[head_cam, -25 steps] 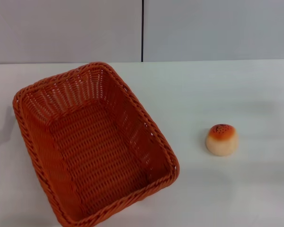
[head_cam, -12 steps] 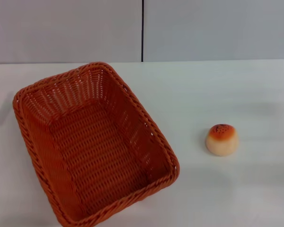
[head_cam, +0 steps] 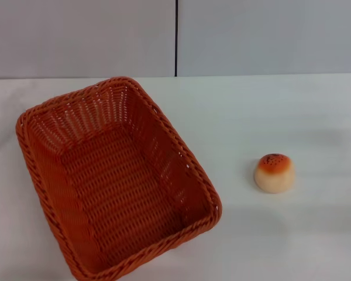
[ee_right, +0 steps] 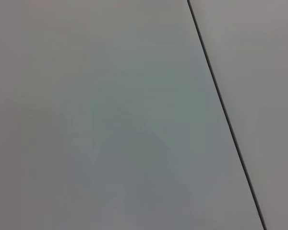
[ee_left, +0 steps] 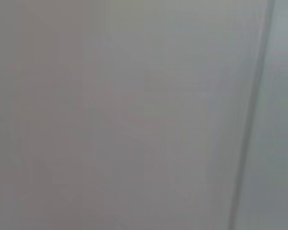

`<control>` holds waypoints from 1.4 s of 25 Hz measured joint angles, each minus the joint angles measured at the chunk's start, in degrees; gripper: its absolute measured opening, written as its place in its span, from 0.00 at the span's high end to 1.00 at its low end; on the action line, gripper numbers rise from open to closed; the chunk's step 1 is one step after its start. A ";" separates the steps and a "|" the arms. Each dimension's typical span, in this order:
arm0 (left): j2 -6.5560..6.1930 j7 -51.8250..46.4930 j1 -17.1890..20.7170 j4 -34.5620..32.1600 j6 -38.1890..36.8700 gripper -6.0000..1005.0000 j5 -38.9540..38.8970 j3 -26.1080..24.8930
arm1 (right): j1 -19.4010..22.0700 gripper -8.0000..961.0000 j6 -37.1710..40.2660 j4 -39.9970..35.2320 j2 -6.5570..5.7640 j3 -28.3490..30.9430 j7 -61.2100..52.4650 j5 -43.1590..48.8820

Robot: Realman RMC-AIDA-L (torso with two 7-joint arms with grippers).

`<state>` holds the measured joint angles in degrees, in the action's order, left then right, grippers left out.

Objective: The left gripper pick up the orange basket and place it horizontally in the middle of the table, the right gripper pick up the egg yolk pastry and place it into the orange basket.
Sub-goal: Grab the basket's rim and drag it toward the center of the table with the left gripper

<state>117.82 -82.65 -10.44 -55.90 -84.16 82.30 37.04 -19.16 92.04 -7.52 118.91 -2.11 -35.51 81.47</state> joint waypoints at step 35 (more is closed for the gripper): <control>1.07 -40.14 -26.67 -32.28 -3.68 0.34 75.93 32.83 | -0.88 0.40 -0.09 -0.39 -0.11 0.19 0.00 -0.09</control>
<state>118.89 -122.79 -37.11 -88.18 -87.85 158.23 69.87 -20.04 91.95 -7.91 118.80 -1.92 -35.51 81.38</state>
